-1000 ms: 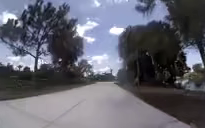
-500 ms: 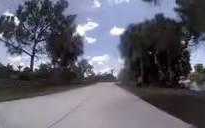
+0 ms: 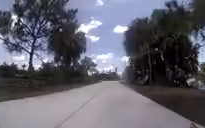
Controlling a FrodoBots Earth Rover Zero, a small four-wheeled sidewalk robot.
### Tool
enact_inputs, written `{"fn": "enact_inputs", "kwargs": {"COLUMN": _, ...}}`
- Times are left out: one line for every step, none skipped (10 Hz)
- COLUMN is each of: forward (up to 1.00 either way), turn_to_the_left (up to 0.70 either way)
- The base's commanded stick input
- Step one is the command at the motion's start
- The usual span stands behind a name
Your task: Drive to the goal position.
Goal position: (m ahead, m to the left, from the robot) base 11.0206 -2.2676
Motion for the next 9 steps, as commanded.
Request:
{"fn": "enact_inputs", "kwargs": {"forward": 0.85, "turn_to_the_left": 0.00}}
{"fn": "enact_inputs", "kwargs": {"forward": 0.85, "turn_to_the_left": 0.00}}
{"fn": "enact_inputs", "kwargs": {"forward": 0.85, "turn_to_the_left": 0.00}}
{"fn": "enact_inputs", "kwargs": {"forward": 0.85, "turn_to_the_left": 0.00}}
{"fn": "enact_inputs", "kwargs": {"forward": 0.85, "turn_to_the_left": 0.00}}
{"fn": "enact_inputs", "kwargs": {"forward": 0.85, "turn_to_the_left": 0.00}}
{"fn": "enact_inputs", "kwargs": {"forward": 0.85, "turn_to_the_left": 0.00}}
{"fn": "enact_inputs", "kwargs": {"forward": 0.85, "turn_to_the_left": 0.00}}
{"fn": "enact_inputs", "kwargs": {"forward": 0.85, "turn_to_the_left": 0.00}}
